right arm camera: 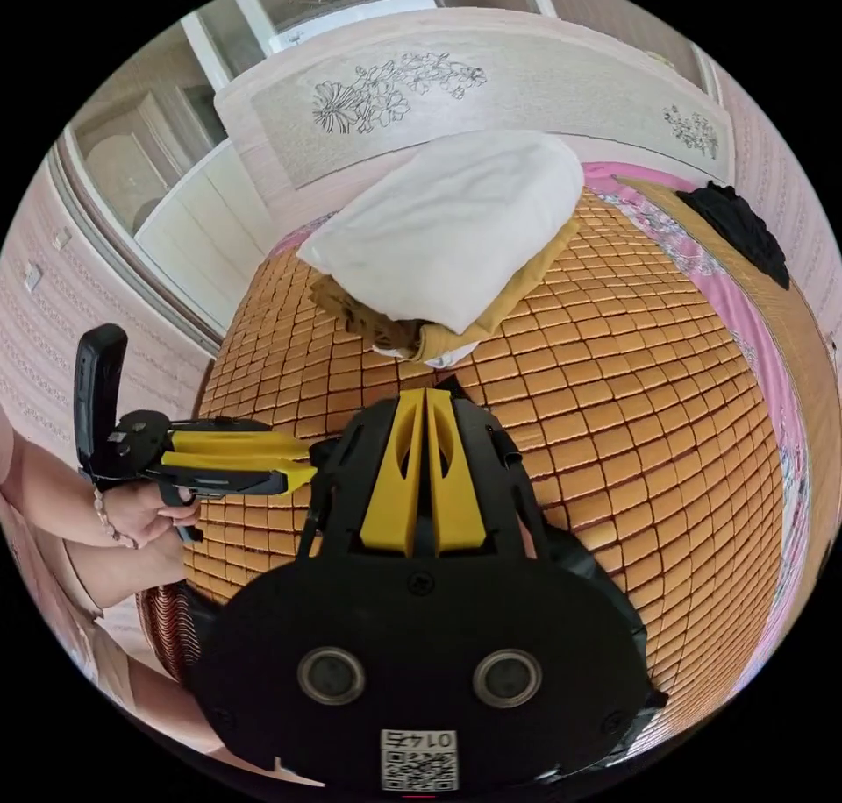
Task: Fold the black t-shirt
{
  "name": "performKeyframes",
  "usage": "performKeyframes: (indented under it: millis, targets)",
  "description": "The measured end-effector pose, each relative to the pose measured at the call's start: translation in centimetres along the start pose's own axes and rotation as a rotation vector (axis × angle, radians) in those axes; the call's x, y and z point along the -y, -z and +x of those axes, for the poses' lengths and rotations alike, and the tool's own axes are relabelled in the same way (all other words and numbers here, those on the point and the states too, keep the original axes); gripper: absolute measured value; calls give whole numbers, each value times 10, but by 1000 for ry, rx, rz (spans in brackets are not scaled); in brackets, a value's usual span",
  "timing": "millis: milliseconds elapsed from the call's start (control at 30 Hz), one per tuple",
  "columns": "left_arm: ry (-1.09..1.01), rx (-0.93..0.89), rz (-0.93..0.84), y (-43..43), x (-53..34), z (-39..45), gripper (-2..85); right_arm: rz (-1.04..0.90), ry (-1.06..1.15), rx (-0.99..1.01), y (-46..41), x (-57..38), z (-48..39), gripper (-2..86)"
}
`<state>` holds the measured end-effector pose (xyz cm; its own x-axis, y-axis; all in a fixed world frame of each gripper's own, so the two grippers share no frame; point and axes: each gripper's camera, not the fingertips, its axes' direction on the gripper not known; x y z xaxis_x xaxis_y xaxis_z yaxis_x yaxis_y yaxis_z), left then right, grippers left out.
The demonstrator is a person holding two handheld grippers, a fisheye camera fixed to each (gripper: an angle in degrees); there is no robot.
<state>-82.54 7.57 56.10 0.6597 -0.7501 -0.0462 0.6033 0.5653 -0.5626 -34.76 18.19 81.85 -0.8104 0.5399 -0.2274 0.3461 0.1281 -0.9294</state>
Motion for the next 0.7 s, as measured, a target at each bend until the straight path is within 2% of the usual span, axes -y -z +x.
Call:
performKeyframes:
  millis: [100, 233, 367, 467, 567, 633, 700]
  targets:
    - [4, 32, -38, -26, 1, 1, 48, -136, 0, -67, -38, 6, -21, -5]
    - [-56, 89, -60, -37, -5, 11, 12, -128, 0, -80, -42, 5, -41, -8]
    - [-31, 86, -42, -50, -21, 9, 29, -114, -29, -82, -36, -7, -48, -9]
    - [31, 73, -59, -54, -29, 7, 53, 33, -141, -87, 10, -36, -49, -9]
    - [-18, 108, -26, -38, -41, 21, 48, 192, -317, -67, 79, -108, -47, -9]
    - [-106, 81, -18, -28, -49, 42, 39, 279, -492, -151, 136, -200, -44, -7]
    - [-203, 55, -24, -28, -55, 70, 34, 287, -662, -273, 176, -283, -42, -3]
